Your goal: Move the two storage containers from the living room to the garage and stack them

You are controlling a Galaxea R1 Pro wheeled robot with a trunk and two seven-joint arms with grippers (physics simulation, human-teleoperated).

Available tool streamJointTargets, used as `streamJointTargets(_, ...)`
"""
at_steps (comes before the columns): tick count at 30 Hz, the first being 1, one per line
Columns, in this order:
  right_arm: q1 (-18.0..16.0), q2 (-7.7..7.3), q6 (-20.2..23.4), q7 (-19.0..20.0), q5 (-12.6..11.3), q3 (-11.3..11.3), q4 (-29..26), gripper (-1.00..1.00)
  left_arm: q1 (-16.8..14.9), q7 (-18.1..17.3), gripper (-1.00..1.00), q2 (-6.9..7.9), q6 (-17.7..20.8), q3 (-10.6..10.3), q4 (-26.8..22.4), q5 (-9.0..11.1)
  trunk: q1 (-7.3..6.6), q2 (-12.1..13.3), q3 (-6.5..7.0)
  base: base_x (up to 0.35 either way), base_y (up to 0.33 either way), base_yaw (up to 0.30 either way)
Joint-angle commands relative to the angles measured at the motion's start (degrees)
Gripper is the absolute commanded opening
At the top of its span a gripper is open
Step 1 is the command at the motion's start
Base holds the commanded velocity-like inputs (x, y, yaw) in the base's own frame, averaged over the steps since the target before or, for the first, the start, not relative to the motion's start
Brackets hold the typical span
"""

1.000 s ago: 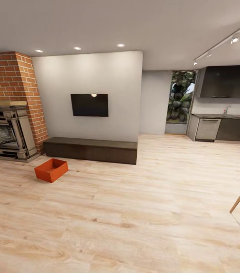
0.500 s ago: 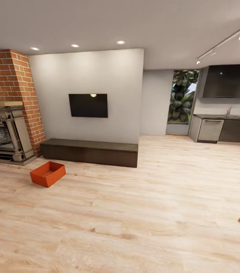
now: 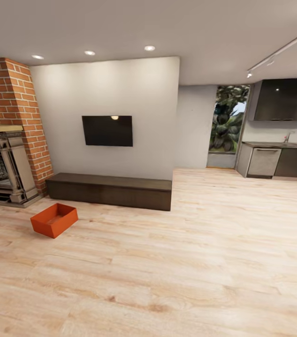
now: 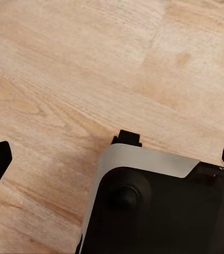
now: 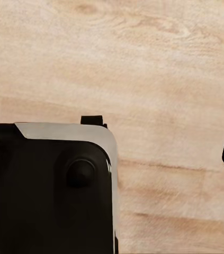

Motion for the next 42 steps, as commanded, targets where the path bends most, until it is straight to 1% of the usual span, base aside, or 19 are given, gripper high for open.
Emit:
streamJointTargets(1,-0.1,0.02,-0.3,0.0,-0.4,0.5,0.2,1.00,0.0,0.1,1.00,-0.01,-0.2,-0.5,0.0,0.5,0.04,0.0,-0.08,0.323,0.000,0.000)
streamJointTargets(38,-0.1,0.04,-0.6,0.1,-0.5,0.2,0.2,1.00,0.0,0.1,1.00,-0.01,-0.2,-0.5,0.0,0.5,0.04,0.0,-0.08,0.323,0.000,0.000)
streamJointTargets(42,-0.1,0.05,-0.5,0.1,-0.5,0.2,0.2,1.00,0.0,0.1,1.00,-0.01,-0.2,-0.5,0.0,0.5,0.04,0.0,-0.08,0.323,0.000,0.140)
